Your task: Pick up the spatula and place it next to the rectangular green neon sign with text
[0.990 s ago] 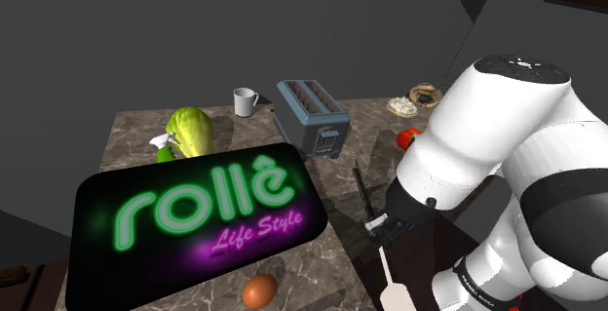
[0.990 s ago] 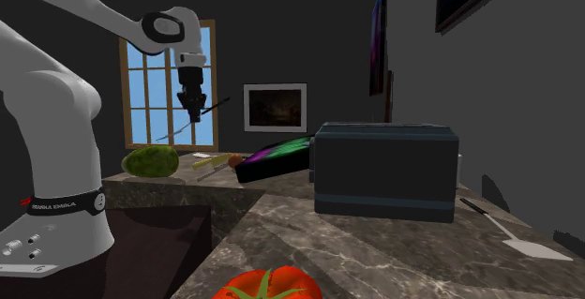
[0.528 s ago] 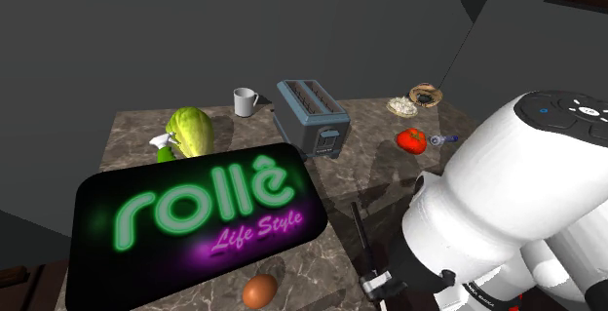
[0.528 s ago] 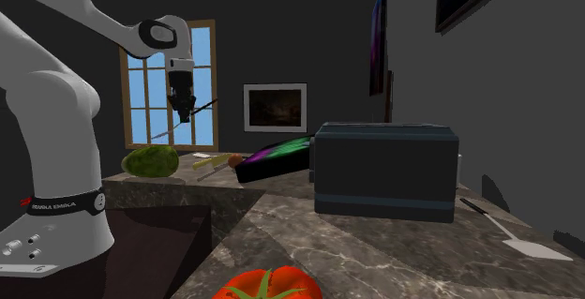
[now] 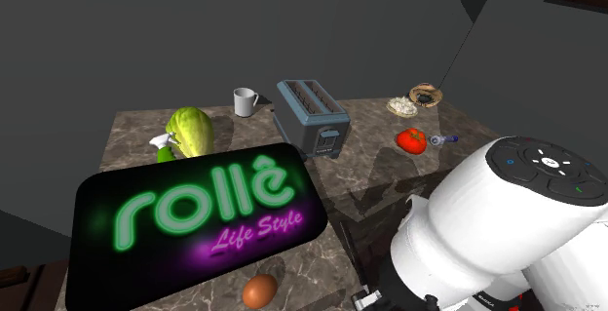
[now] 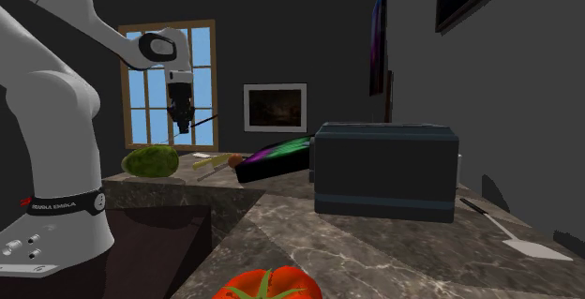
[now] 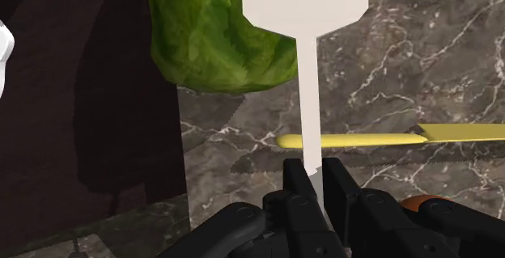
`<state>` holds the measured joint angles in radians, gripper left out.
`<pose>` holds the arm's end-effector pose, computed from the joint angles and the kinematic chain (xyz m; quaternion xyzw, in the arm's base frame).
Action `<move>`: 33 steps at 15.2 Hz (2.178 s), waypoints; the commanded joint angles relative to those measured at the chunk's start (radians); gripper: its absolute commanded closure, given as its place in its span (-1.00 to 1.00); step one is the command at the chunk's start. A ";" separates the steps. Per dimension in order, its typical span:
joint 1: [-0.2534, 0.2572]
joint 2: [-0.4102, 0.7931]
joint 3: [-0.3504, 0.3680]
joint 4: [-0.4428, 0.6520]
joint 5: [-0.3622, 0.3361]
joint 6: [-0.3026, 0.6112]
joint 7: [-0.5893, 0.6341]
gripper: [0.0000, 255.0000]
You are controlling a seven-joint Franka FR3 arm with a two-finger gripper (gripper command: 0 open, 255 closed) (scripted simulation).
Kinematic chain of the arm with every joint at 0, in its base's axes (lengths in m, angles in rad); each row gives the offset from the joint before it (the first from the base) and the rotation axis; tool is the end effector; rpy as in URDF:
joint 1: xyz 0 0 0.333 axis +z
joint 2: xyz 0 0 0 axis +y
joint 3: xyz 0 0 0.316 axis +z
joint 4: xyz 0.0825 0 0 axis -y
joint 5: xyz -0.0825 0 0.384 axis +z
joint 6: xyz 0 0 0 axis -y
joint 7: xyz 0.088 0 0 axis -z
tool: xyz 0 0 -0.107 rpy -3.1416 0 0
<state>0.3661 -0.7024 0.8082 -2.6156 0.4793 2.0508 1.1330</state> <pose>0.1329 0.3552 0.4027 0.9865 -0.1601 0.0326 0.0053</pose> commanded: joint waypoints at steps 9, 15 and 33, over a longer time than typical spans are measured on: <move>-0.022 0.086 0.091 -0.077 0.036 0.167 0.006 1.00; -0.053 0.160 0.159 -0.112 0.046 0.279 0.017 1.00; -0.179 0.345 0.324 -0.155 -0.003 0.507 0.075 1.00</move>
<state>0.1874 -0.3576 1.1317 -2.7700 0.4768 2.5580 1.2078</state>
